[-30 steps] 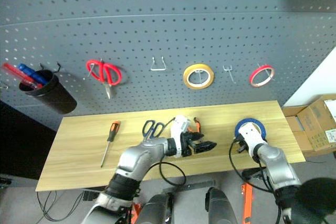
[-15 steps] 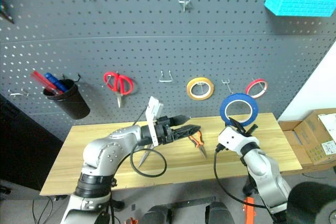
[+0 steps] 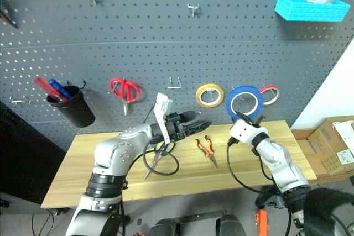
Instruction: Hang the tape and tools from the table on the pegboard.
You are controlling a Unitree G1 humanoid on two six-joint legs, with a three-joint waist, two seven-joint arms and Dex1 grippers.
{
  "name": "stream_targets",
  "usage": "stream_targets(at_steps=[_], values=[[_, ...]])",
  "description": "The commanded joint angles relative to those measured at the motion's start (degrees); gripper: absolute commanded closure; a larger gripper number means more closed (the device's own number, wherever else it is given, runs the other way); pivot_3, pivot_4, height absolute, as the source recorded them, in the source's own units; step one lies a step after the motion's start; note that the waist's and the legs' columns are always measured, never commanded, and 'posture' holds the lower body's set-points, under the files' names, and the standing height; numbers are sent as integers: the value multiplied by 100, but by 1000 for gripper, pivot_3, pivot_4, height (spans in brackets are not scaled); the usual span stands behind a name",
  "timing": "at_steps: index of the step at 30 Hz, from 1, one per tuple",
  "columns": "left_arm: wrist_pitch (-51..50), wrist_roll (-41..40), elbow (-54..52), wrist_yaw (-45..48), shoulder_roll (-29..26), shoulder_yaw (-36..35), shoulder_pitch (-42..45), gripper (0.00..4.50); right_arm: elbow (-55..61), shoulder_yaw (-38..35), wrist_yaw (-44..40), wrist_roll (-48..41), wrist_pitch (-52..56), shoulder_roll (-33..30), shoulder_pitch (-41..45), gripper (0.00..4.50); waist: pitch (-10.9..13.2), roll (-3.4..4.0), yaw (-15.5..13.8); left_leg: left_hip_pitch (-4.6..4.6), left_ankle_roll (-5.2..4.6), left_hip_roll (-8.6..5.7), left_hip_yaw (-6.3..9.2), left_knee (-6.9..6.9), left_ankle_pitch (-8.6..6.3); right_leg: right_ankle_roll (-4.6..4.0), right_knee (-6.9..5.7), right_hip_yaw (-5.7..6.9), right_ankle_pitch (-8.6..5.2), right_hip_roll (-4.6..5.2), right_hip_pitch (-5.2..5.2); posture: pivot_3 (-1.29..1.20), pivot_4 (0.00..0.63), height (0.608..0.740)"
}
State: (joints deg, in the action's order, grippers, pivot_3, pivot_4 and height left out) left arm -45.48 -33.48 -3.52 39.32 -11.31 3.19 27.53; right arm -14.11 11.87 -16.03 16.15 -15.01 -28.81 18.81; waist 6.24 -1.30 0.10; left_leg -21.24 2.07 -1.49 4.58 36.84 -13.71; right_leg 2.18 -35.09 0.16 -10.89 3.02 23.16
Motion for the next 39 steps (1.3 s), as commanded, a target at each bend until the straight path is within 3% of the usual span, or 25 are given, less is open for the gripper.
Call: stream_targets(at_steps=[1, 17, 29, 39], values=[[242, 51, 4, -7, 104, 40, 249, 0, -164, -167, -375, -430, -249, 47, 322, 3953, 0, 0, 0, 2, 0, 0, -2, 1, 0, -2, 0, -3, 2, -1, 0, 69, 0, 740], [476, 200, 410, 107, 264, 172, 540, 0, -1527, -415, -1250, -1149, -240, 204, 1315, 3953, -25, 4, 6, 41, -2, 9, -52, 4, 0, 4, -4, -97, 21, -39, -12, 66, 0, 740], [541, 234, 555, 143, 337, 200, 674, 0, -1625, -698, -1820, -1726, 505, 393, 1392, 3953, -36, 14, 14, 43, -2, 19, -64, 8, 1, 3, -5, -112, 38, -52, -8, 65, 0, 740], [528, 248, 489, 110, 364, 202, 581, 0, -1387, -703, -1841, -1725, 706, 412, 1208, 742, -42, 20, 15, 45, -4, 21, -67, 10, 2, 3, -4, -119, 42, -57, -7, 66, 0, 740]])
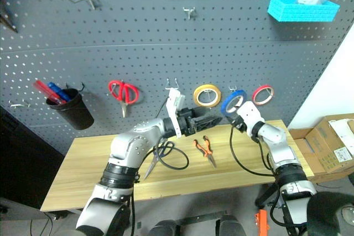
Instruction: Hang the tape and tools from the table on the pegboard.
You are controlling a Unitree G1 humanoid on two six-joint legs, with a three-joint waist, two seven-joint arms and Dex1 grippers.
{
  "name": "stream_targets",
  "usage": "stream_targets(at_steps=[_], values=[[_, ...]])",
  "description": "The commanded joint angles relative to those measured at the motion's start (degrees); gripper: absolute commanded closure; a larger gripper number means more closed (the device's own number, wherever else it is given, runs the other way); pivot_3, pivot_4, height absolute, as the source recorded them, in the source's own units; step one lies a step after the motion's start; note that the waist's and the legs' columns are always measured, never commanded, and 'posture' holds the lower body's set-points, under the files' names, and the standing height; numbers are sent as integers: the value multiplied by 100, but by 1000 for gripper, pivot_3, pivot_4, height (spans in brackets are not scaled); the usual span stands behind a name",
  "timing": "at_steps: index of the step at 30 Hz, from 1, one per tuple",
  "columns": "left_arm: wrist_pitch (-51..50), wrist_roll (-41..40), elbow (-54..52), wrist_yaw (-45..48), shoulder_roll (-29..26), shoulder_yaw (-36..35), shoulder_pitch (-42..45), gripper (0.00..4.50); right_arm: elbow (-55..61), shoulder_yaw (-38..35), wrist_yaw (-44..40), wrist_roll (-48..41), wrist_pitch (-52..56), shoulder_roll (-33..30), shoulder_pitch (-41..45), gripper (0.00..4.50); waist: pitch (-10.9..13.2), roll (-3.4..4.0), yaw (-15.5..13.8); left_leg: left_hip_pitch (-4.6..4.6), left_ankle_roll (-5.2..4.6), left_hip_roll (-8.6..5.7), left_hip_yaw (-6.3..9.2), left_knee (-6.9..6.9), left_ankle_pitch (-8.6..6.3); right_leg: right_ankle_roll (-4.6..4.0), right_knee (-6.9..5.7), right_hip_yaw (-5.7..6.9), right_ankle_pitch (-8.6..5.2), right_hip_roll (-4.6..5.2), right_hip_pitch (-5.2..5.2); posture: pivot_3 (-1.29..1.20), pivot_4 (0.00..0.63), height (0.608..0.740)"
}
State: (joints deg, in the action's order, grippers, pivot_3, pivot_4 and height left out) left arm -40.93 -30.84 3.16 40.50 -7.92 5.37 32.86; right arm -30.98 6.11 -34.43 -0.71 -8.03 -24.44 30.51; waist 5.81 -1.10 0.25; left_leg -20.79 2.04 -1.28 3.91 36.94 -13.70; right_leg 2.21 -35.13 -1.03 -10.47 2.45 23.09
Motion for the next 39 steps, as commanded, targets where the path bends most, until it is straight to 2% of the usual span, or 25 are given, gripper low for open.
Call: stream_targets(at_steps=[1, 2, 3, 12, 17, 22, 25, 30, 34, 39], values=[[72, -18, -184, -8, 24, -19, 45, 0, 315, -128, -5, -37, 15, -27, 31, 447, 0, 0, 0, 0, 0, 0, 0, 0, 0, 0, 0, -1, 0, 0, 0, 67, 0, 740], [73, -20, -190, -8, 21, -23, 37, 0, 330, -126, -6, -32, 18, -28, 21, 136, 0, 0, 0, 0, 0, 0, -1, 0, 0, 0, 0, -1, 0, 0, 0, 67, 0, 740], [76, -20, -197, -9, 18, -25, 28, 0, 346, -125, -2, -24, 20, -28, 12, 64, -1, 0, 0, 0, 0, 0, -1, 0, 0, 0, 0, -1, 0, 0, 0, 68, 0, 740], [-10, -94, -502, -164, -144, -187, -199, 0, 1027, -96, 131, 36, 363, 22, -474, 64, -7, 0, -5, 0, 0, 2, -1, 0, 0, 1, 0, -2, 2, -2, 2, 79, 0, 740], [2, 7, -933, -731, -372, -574, -897, 0, 2749, -7, 561, 2, 1914, 325, -1571, 64, -71, 0, -10, 1, -6, 10, 2, -7, -5, 2, -2, -3, 0, -9, 6, 91, 9, 740], [-6, 312, -959, -1449, -268, -611, -1473, 0, 3702, 161, 924, -135, 4051, 928, -1554, 64, -61, -7, -25, 2, -9, 12, 9, 6, -2, -12, -21, -3, -6, -13, 11, 107, 68, 740], [-100, 480, -1050, -1810, -175, -500, -1847, 0, 3605, 383, 1086, -85, 5018, 1234, -1189, 64, -27, -9, -31, 6, -21, 9, 20, 7, 5, -14, -21, 0, -9, -17, 9, 115, 102, 740], [-489, 480, -1608, -2172, -122, -418, -2409, 0, 2834, 390, 1314, -160, 6115, 1655, -527, 64, 191, -11, -51, 0, -21, 10, 41, 7, 5, -15, -28, 9, -9, -19, 10, 148, 174, 740], [-706, 439, -1961, -2292, -162, -400, -2724, 0, 1983, 137, 1580, -259, 6428, 2035, -62, 64, 367, -3, -74, -9, -26, 10, 53, 5, 9, -23, -44, 18, -14, -21, 19, 166, 208, 740], [-985, 301, -2351, -2382, -183, -491, -2968, 0, 1238, -121, 1800, -361, 6468, 2213, 305, 64, 554, -17, -99, -43, -38, 8, 57, -8, -1, -46, -74, 23, -57, -19, 61, 190, 246, 740]])
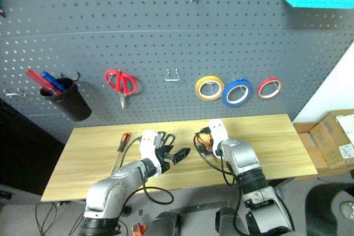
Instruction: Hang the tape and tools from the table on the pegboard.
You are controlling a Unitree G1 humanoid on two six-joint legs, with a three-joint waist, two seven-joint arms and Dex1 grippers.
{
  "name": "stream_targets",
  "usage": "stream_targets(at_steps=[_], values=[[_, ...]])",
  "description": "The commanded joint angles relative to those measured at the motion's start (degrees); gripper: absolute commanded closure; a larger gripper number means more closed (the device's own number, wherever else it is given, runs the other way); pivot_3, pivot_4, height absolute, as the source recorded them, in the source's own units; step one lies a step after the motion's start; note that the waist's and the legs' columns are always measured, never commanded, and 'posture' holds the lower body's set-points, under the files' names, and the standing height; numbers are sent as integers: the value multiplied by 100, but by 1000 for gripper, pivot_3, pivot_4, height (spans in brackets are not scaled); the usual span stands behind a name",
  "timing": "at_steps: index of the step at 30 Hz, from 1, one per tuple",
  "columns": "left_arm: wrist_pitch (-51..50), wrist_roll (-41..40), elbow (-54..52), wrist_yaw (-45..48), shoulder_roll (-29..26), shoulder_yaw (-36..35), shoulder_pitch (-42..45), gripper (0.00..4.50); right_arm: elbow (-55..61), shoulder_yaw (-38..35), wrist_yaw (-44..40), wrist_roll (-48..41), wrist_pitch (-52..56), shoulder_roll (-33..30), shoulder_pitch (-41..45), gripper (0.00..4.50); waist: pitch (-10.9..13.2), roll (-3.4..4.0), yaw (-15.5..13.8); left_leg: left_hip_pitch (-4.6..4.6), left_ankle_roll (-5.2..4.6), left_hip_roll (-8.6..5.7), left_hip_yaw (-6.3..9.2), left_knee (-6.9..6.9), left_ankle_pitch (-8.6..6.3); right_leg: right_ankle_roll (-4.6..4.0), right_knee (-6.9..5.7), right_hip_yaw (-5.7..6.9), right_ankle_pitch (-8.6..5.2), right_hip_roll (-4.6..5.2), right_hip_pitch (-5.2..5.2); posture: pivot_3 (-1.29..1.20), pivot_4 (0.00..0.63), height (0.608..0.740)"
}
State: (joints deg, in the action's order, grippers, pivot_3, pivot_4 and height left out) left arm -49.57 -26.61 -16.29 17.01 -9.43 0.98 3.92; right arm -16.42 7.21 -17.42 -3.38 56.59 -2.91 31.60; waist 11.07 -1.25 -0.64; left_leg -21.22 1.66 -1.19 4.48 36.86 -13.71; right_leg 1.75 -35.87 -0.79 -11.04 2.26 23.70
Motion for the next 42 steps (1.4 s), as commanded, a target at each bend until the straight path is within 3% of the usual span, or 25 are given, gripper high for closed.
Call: stream_targets(at_steps=[1, 4, 13, 25, 28, 34, 42], values=[[-183, -155, -493, -51, -42, -76, -148, 0, -319, -308, 102, -164, 97, 97, 257, 64, 48, -6, -21, -18, -3, -1, 1, 0, -3, 5, -9, 1, -5, 1, 20, 200, 266, 740], [-281, -184, -553, -34, -170, -229, -259, 0, -894, -419, 174, -173, -74, 173, 548, 64, 155, 6, -42, -61, -3, 2, 12, 0, -3, 15, -16, 15, 2, 0, 62, 209, 280, 740], [-411, -256, -717, -77, -251, -393, -355, 0, -1742, -391, 240, -134, -396, 462, 986, 64, 381, 1, -63, -71, -4, 6, 25, -3, -3, -14, -15, 31, -18, 0, 69, 239, 304, 740], [-509, -353, -969, -195, -267, -511, -579, 0, -2469, 17, 104, 189, -855, 468, 1221, 64, 446, 5, -66, -73, -2, 21, 35, -16, -4, -17, -9, 43, -23, 0, 71, 261, 308, 740], [-517, -367, -973, -196, -275, -538, -575, 0, -2348, 411, -27, 454, -1070, 300, 1028, 679, 446, 5, -70, -74, 0, 55, 33, -16, -5, -19, -6, 48, -25, -1, 70, 263, 304, 740], [-513, -356, -963, -200, -271, -555, -560, 0, -2178, 925, -243, 822, -1623, 95, 795, 2677, 447, 5, -70, -76, 19, 64, 34, -24, -16, -16, 0, 57, -39, -3, 71, 263, 303, 740], [-481, -354, -904, -144, -321, -573, -475, 0, -2108, 1072, -529, 983, -1971, -8, 783, 2740, 447, 3, -66, -69, 32, 81, 45, -51, -24, -33, 0, 80, -57, -12, 77, 255, 289, 740]])
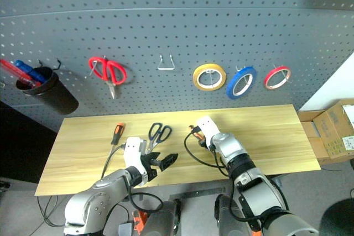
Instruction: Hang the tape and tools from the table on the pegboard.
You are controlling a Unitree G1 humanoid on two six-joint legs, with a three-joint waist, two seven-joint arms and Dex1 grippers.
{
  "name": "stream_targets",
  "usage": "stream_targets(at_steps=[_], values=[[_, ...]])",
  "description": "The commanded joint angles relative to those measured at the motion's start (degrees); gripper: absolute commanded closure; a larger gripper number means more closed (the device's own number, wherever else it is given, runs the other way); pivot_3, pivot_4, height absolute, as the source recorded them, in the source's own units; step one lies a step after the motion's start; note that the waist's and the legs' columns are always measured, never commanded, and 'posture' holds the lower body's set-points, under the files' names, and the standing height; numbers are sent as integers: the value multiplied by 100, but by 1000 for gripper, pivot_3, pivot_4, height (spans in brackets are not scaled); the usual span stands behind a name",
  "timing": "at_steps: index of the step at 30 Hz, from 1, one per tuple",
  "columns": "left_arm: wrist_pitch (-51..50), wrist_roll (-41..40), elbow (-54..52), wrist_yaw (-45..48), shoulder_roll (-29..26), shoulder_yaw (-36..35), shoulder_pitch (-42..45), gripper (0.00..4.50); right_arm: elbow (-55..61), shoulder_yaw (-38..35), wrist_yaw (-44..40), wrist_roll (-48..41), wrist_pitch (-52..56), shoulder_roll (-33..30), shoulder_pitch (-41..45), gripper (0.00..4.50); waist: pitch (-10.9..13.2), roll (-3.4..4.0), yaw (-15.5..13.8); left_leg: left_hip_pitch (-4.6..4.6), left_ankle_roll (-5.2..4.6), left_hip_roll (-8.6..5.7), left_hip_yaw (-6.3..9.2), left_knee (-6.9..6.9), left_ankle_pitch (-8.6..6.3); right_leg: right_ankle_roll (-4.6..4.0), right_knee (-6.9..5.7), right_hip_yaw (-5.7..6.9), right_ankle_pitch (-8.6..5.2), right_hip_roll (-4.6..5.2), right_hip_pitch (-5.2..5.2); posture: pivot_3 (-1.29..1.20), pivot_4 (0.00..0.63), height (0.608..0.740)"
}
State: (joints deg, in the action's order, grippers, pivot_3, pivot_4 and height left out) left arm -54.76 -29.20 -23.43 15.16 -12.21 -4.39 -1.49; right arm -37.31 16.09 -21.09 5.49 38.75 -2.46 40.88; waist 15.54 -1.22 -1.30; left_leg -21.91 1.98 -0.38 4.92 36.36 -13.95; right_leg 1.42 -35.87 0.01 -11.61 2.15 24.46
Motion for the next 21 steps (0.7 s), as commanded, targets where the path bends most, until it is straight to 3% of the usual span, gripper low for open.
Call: stream_targets(at_steps=[1, 7, 9, 13, 17, 21], values=[[59, -93, -186, 62, -54, -28, 91, 0, 91, 242, -300, 98, -250, -94, -165, 2740, 0, 0, -1, -1, 0, 1, 4, -1, 0, -2, 0, 6, -1, 0, 0, 255, 286, 740], [131, -350, -319, 368, -146, -173, 294, 0, 1957, 224, -851, -144, -48, -528, -779, 2740, -3, -2, -24, -57, 7, -3, 42, -15, 1, 13, -2, 47, -3, 1, 45, 236, 241, 740], [65, -608, -501, 459, -200, -371, 276, 0, 2795, 18, -874, -334, 112, -612, -1132, 2740, -3, -2, -47, -113, 58, -5, 54, -24, 19, 18, -15, 55, -1, 1, 107, 228, 229, 740], [-85, -1086, -757, 594, -391, -744, 176, 0, 3901, -373, -804, -697, 348, -591, -1541, 2740, -4, -4, -51, -118, 139, -3, 60, -27, 9, 21, -13, 61, -3, 0, 113, 223, 203, 740], [-377, -2413, -1117, 787, -780, -1830, -75, 0, 5194, -891, -505, -1177, 670, -251, -1850, 2740, -10, -6, -50, -117, 146, -2, 65, -29, 3, 20, -11, 66, -9, -2, 113, 222, 166, 740], [-209, -3210, -779, 483, -867, -2672, -37, 0, 5082, -961, -114, -1303, 103, 283, -1695, 2740, -95, -23, -77, -116, 155, -1, 69, -28, 7, 17, -11, 71, -12, -5, 112, 259, 116, 740]])
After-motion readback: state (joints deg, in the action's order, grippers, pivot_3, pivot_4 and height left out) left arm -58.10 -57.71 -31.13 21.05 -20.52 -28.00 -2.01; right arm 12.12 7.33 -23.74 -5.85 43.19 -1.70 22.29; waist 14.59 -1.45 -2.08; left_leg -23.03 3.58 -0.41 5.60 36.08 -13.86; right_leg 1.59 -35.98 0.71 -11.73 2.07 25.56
